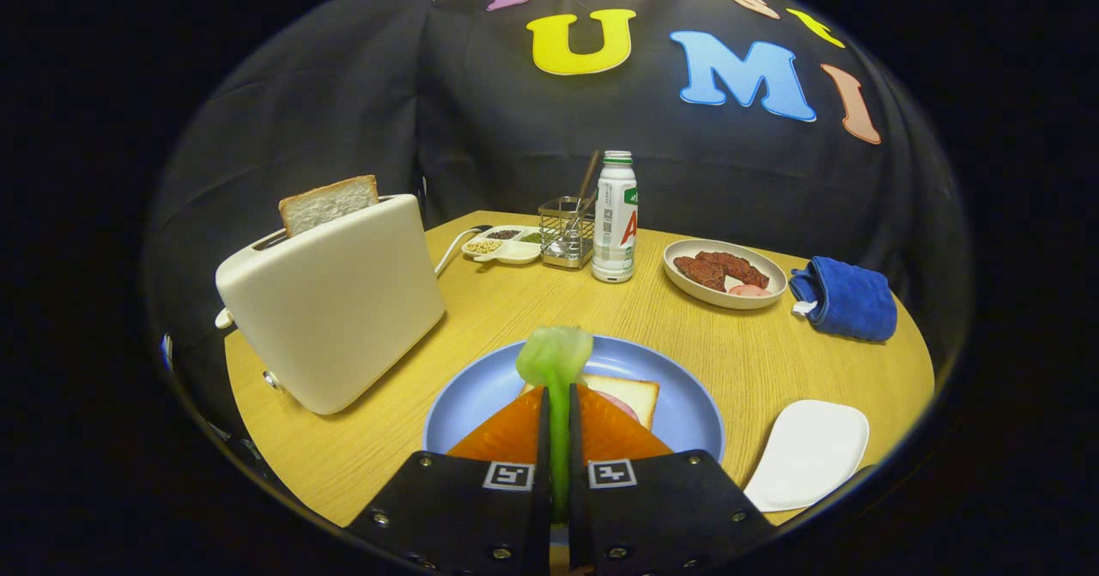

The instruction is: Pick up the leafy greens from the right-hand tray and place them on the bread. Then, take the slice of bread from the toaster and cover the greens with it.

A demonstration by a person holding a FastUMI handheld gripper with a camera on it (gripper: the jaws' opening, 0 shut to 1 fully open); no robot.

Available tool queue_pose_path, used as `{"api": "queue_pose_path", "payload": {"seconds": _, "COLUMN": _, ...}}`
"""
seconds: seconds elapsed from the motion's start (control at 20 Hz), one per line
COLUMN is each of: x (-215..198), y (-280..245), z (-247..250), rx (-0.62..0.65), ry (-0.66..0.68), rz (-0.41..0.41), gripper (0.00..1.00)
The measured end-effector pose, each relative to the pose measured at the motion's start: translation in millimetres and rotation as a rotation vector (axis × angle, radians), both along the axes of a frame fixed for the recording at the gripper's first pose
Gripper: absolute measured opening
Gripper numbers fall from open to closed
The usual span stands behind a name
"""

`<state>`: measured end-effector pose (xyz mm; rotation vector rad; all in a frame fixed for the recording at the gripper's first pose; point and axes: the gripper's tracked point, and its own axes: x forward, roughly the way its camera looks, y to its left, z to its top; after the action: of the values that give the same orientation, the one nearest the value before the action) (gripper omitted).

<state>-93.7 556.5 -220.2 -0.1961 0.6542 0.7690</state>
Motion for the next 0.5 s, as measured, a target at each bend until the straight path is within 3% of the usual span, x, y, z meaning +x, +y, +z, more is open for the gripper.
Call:
{"api": "queue_pose_path", "payload": {"seconds": 0.25, "x": -3, "y": 5, "z": 8, "rx": 0.044, "ry": 0.026, "rz": -0.008, "gripper": 0.23}}
{"api": "queue_pose_path", "payload": {"seconds": 0.3, "x": -2, "y": 4, "z": 13, "rx": 0.049, "ry": 0.025, "rz": -0.015, "gripper": 0.44}}
{"api": "queue_pose_path", "payload": {"seconds": 0.5, "x": 3, "y": 9, "z": 31, "rx": 0.079, "ry": -0.019, "rz": -0.021, "gripper": 0.45}}
